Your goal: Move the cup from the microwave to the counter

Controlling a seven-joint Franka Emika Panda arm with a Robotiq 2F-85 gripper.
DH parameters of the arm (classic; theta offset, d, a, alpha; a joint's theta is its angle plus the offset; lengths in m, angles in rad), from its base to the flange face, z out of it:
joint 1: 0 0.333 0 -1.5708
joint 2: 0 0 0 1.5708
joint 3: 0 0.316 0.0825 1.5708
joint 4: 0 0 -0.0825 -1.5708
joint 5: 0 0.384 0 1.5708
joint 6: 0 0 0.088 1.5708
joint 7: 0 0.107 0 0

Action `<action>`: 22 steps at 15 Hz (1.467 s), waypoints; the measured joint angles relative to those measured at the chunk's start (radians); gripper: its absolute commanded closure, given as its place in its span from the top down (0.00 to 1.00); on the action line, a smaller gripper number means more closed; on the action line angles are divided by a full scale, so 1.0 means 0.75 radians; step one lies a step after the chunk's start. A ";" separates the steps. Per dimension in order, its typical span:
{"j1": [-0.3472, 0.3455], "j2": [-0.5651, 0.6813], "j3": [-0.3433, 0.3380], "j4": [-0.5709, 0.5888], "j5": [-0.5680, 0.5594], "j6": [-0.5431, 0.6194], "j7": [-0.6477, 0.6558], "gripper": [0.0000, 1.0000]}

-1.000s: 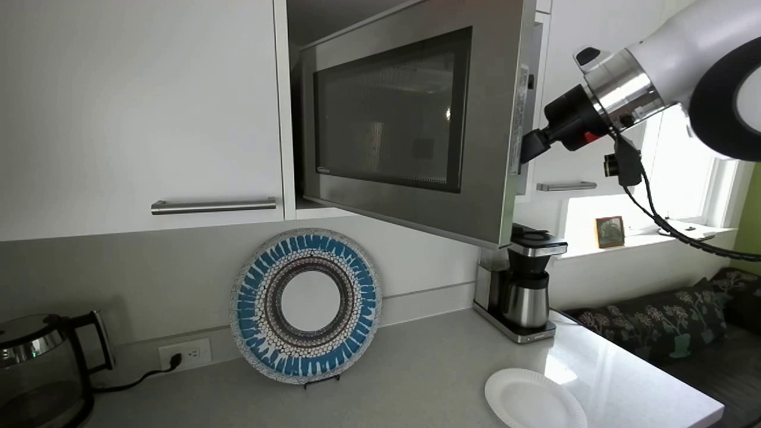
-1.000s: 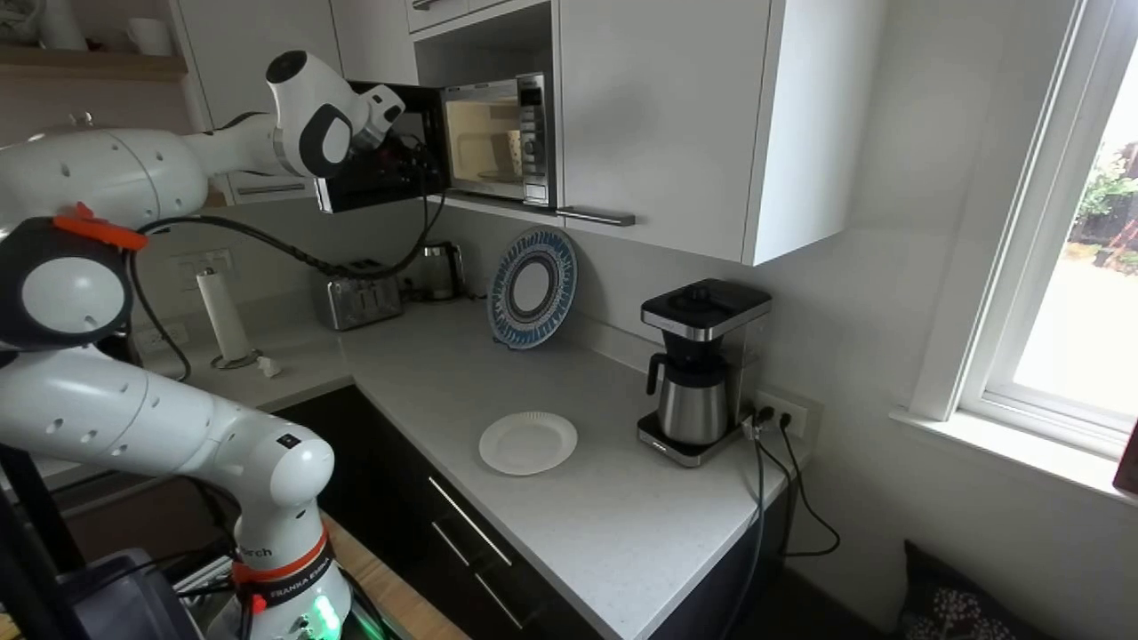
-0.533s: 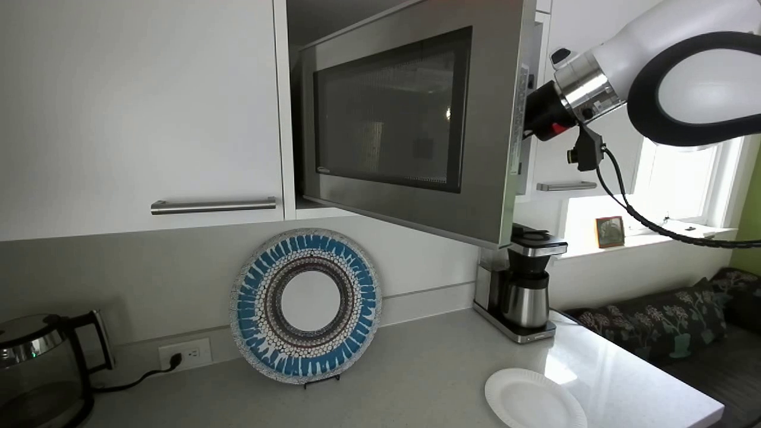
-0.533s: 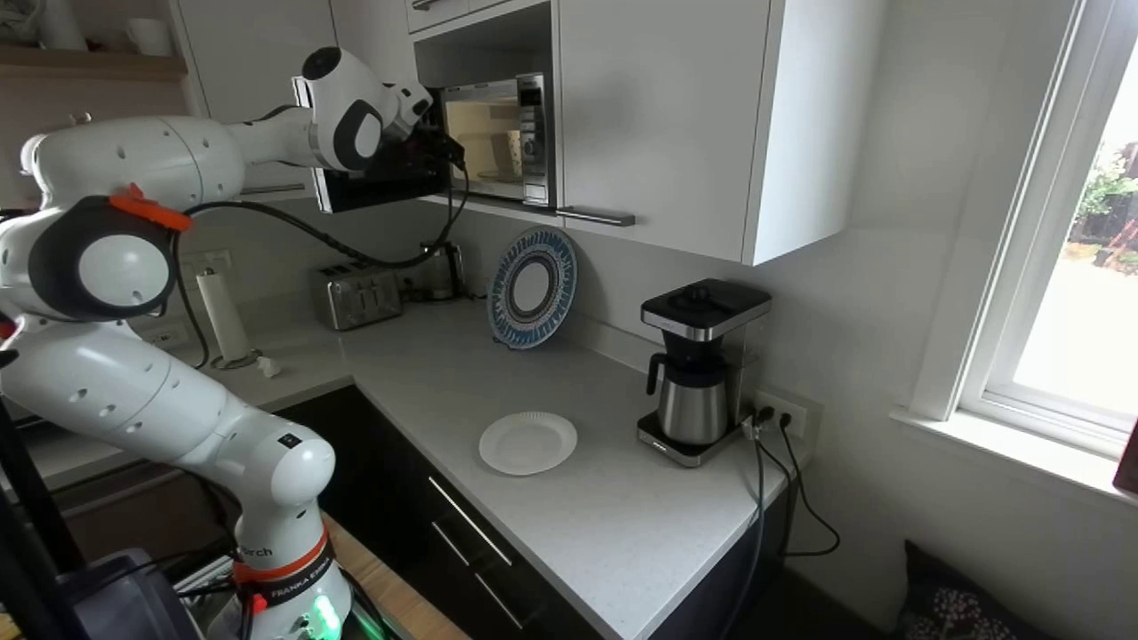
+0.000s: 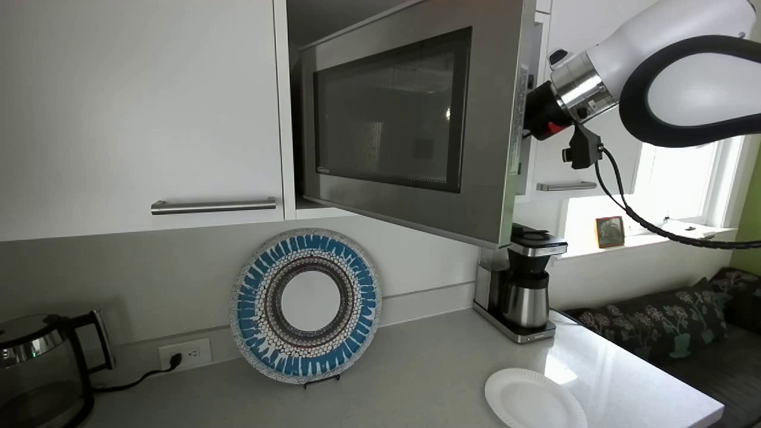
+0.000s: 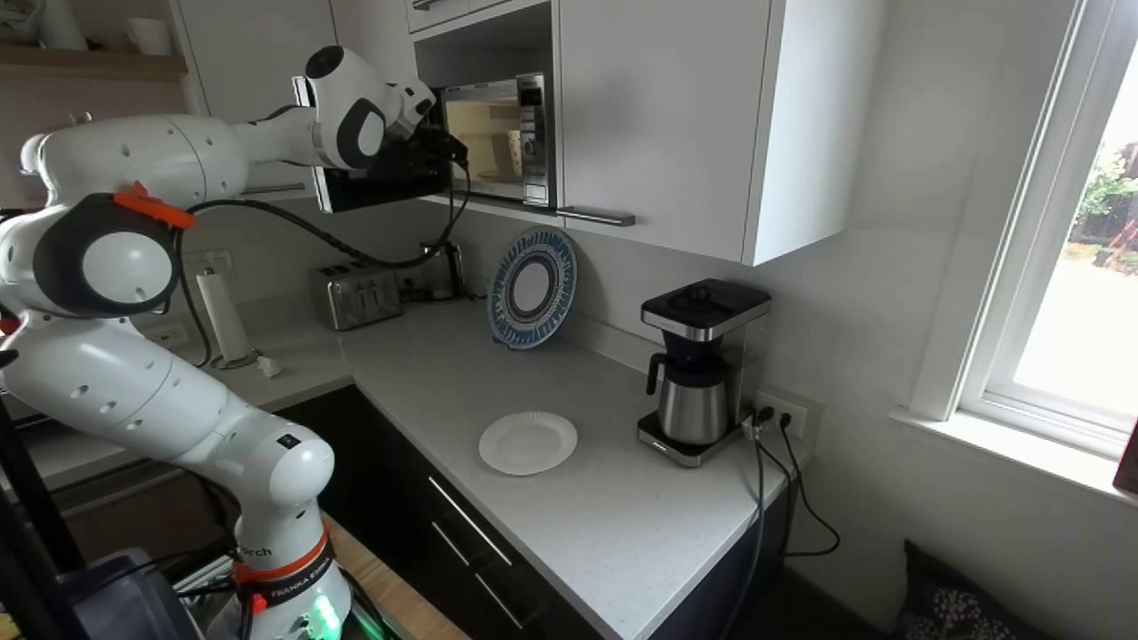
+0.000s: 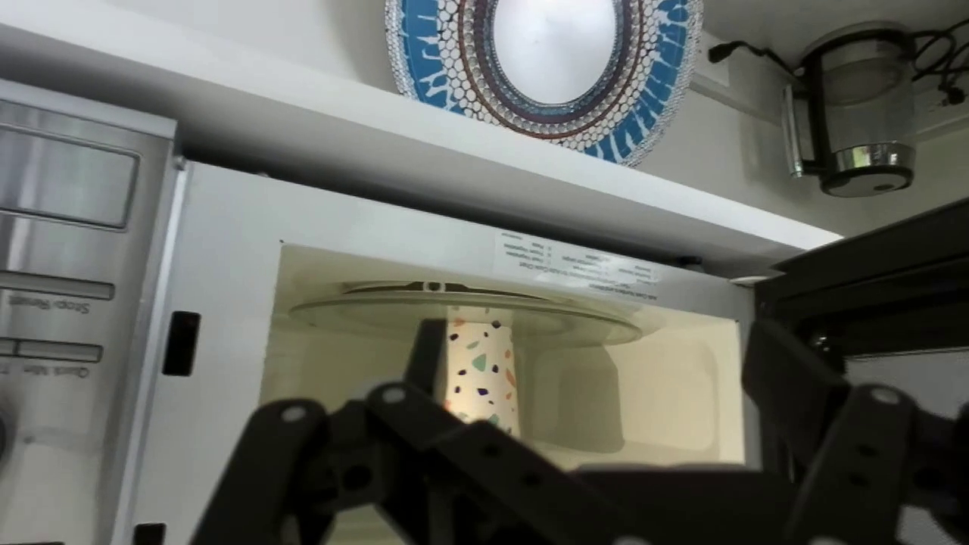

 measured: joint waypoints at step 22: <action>-0.462 0.478 0.434 0.322 -0.574 0.389 0.784 1.00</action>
